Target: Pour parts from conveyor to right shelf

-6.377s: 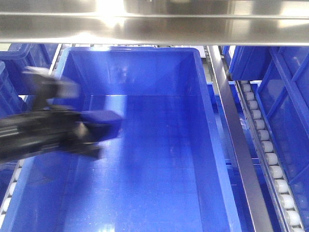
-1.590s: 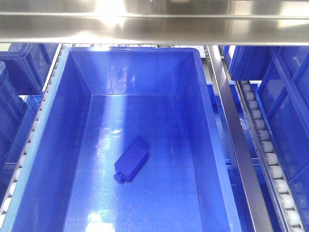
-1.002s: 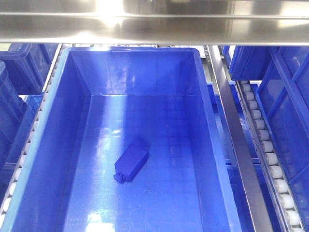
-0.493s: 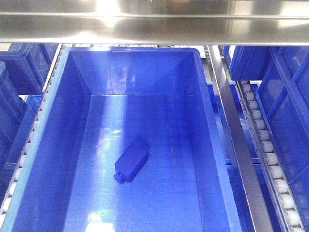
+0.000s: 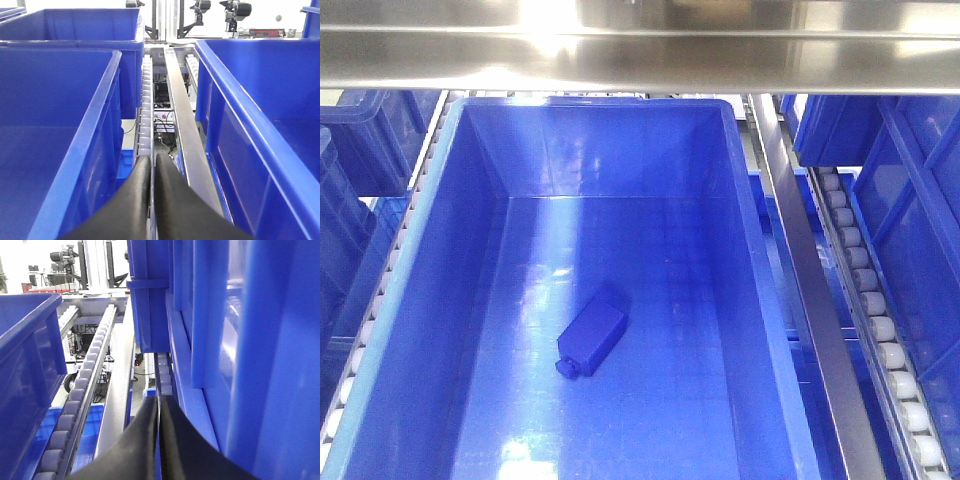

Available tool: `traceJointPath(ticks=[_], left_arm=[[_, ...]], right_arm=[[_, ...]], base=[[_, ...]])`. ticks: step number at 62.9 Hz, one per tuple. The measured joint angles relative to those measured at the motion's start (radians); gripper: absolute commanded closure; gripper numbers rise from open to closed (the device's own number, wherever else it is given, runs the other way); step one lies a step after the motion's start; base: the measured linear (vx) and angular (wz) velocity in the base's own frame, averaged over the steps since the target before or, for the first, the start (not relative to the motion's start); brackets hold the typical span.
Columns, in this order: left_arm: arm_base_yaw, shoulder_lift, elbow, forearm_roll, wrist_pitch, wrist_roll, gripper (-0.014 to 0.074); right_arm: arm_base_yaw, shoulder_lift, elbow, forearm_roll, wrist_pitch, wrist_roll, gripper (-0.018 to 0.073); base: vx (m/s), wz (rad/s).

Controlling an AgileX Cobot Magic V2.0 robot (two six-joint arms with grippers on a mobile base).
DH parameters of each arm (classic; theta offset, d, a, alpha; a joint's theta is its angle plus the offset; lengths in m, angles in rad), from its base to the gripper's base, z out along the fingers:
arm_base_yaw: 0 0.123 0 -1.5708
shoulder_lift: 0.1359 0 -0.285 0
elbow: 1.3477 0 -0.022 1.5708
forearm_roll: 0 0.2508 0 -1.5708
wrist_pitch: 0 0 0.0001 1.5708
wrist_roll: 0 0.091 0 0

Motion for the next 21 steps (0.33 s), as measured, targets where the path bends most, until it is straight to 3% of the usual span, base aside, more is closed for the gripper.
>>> traceJointPath(ticks=[21], left_arm=[[0.0, 0.0, 0.0, 0.0, -0.001, 0.0, 0.0603]], right_arm=[[0.0, 0.0, 0.0, 0.0, 0.0, 0.0, 0.0568]], base=[[0.0, 0.0]])
